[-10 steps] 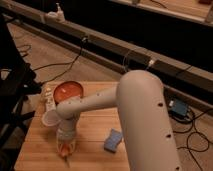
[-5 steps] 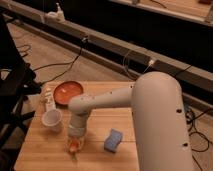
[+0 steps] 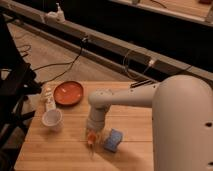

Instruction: Place the pepper on the white sponge

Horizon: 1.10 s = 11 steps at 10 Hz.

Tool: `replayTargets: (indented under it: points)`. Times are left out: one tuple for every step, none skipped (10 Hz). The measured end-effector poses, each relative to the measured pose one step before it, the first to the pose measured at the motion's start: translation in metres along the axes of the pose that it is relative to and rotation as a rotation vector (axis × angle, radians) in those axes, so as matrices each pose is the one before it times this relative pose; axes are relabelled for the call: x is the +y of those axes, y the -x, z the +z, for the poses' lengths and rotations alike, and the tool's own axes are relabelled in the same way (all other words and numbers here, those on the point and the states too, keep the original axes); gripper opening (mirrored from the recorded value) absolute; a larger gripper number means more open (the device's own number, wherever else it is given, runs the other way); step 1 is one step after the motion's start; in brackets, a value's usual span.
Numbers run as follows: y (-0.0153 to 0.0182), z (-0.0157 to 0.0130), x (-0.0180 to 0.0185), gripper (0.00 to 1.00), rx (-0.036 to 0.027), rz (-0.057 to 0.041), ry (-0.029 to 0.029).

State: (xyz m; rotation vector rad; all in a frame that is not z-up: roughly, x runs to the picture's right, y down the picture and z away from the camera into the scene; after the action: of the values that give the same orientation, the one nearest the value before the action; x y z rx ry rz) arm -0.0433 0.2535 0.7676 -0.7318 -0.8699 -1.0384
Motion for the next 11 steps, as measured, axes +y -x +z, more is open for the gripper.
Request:
replayTargets:
  points:
    - [-0.00700,-0.01202,0.01641,0.00,0.01416,0.04034,-0.01122]
    - [-0.00586,-0.01004,0.01563,0.00,0.01071,0.03804,-0.01009]
    - [-0.00294,-0.00562,0.00964,0.00,0.00402,0.02546,-0.00647]
    - [-0.00223,-0.00527,0.01595,0.00,-0.00300,0.04146,-0.00857]
    - [-0.00009,-0.00205,0.00957,0.00,-0.00665,0.02570,-0.00884]
    - [0.00122,0.00023,0.00932,0.02,-0.01024,0.02182,-0.00624]
    - [0.00378,0.00231,0.00578,0.09,-0.01348,0.01136,-0.00187]
    - [0.00372,0.00389,0.00405,0.21,-0.01188,0.00493,0.00170]
    - [0.00322,0.00330,0.00207,0.31,-0.00885,-0.00147,0.00447]
    - [0.00173,0.00186,0.00142,0.39,-0.00526,0.00019,0.00169]
    - [0.00196,0.00224,0.00131,0.51,-0.00560,0.00000,0.00187]
